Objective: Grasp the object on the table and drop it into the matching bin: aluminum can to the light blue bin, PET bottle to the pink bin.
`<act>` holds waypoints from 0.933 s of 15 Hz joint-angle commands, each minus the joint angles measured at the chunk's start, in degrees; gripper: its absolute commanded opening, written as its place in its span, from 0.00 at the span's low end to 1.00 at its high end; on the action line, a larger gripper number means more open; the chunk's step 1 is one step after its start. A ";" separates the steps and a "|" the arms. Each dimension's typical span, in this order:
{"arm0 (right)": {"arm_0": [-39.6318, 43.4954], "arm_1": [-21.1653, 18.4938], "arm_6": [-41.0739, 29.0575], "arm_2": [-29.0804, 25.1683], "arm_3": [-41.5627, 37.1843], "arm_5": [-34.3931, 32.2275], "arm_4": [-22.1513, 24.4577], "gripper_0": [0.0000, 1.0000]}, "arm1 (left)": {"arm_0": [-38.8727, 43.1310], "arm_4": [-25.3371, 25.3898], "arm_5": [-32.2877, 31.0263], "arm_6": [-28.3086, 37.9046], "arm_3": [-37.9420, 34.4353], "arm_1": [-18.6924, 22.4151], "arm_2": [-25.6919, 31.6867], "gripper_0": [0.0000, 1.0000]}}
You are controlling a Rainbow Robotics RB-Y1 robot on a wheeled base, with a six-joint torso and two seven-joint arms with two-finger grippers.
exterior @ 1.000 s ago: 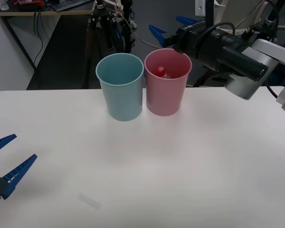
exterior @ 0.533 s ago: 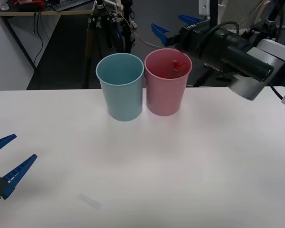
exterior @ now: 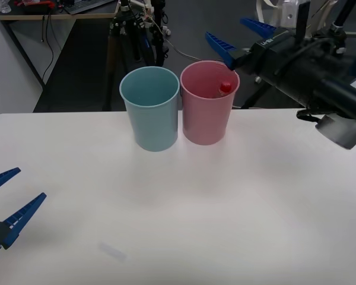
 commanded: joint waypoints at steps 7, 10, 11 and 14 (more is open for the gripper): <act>24.73 -5.04 -5.79 -15.20 -16.23 -1.04 12.41 1.00 | 0.00 0.00 0.00 0.00 0.00 0.00 0.00 1.00; 32.90 -5.12 -13.70 -19.15 -19.84 -1.91 19.79 1.00 | 0.00 0.00 0.00 0.00 0.00 0.00 0.00 1.00; 35.27 -5.12 -15.90 -20.38 -20.54 -2.71 21.81 1.00 | 0.00 0.00 0.00 0.00 0.00 0.00 0.00 1.00; 41.78 -4.95 -23.19 -23.64 -21.24 -7.28 28.23 1.00 | 0.00 0.00 0.00 0.00 0.00 0.00 0.00 1.00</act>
